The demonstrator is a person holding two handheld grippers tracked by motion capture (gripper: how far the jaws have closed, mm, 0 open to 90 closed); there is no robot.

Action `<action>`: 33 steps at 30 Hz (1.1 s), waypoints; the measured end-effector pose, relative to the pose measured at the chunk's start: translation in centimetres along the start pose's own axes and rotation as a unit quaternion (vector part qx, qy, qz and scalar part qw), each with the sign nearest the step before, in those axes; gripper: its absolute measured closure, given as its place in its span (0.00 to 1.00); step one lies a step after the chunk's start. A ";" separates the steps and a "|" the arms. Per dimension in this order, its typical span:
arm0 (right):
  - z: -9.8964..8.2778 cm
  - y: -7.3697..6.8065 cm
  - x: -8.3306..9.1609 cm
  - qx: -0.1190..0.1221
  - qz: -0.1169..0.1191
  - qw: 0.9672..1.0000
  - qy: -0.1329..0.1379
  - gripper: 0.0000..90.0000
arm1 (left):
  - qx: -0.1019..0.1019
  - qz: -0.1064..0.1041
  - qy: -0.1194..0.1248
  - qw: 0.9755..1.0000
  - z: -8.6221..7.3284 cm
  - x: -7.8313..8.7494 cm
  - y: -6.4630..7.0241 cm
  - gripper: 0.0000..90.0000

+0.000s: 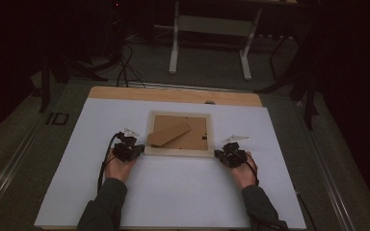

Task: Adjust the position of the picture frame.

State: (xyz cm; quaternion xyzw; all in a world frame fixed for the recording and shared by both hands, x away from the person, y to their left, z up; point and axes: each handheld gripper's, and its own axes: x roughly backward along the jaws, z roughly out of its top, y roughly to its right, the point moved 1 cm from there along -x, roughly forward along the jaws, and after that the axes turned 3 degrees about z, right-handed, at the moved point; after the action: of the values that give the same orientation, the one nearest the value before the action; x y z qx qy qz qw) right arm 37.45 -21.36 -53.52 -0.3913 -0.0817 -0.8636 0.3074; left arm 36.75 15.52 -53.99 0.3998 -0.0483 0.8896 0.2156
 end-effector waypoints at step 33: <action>-0.1 1.1 0.0 -0.016 0.009 1.000 0.014 1.00 | -0.018 -0.011 0.003 1.000 -0.9 0.6 1.0 1.00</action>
State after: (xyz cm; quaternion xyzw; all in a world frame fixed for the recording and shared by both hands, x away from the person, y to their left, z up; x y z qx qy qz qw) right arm 38.02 -22.24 -53.72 -0.3846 -0.0603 -0.8672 0.3104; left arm 35.34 15.02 -54.05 0.3933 -0.0594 0.8874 0.2332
